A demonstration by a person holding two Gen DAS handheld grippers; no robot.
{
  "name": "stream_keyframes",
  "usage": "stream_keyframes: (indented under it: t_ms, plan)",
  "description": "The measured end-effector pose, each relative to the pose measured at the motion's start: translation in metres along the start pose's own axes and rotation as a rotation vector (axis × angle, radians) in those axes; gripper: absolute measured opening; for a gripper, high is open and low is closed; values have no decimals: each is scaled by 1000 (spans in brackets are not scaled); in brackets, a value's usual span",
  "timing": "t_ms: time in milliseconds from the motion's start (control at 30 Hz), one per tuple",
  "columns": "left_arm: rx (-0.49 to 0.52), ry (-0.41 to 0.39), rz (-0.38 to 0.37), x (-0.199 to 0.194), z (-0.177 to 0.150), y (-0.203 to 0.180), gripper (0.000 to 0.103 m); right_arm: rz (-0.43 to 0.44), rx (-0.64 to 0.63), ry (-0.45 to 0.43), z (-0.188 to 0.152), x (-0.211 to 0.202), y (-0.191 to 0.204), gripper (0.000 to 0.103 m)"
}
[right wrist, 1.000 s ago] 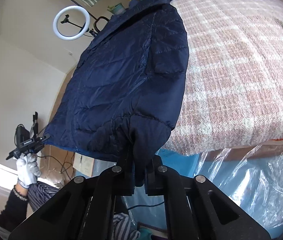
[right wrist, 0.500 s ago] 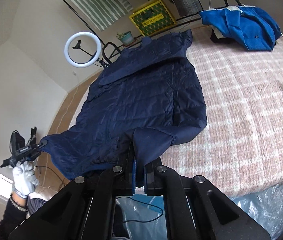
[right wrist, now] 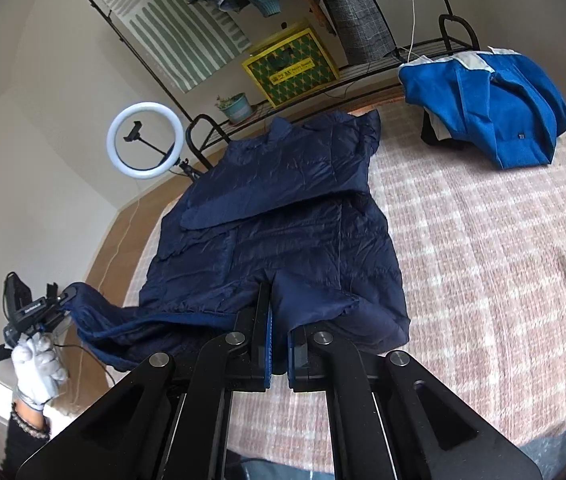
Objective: Fold large clothes
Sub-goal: 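Lift the hem with both tools and fold it toward the collar, release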
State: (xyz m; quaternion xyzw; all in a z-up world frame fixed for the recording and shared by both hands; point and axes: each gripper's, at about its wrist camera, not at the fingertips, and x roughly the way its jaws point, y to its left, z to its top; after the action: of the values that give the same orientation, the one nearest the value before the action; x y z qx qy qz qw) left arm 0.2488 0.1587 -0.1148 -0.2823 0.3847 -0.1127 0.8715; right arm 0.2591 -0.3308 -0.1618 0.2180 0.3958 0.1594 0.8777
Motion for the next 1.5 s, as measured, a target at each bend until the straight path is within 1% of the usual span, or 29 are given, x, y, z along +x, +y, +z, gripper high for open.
stream_keyframes:
  t_ms: [133,233,467,600,733,833,1067,1500]
  plan:
    - [-3,-28,-3,24,29,-2,7,-39,-2,-25,34,17,-2,3]
    - [3,-31,8,46,48,-2,7,-58,-7,-34,51,30,-4,3]
    - [7,-28,41,98,83,7,7,-120,-29,-36,95,79,-5,3]
    - [-9,-45,60,130,108,14,7,-161,-44,-52,124,108,-4,3]
    - [6,-54,77,158,124,17,7,-205,-75,-64,146,134,-2,3]
    - [-3,-46,85,181,135,22,7,-237,-101,-69,162,153,0,3]
    - [-9,-54,95,217,160,29,7,-289,-127,-74,190,190,-4,3]
    - [44,-94,205,287,211,24,6,-357,-160,-117,241,259,-15,3]
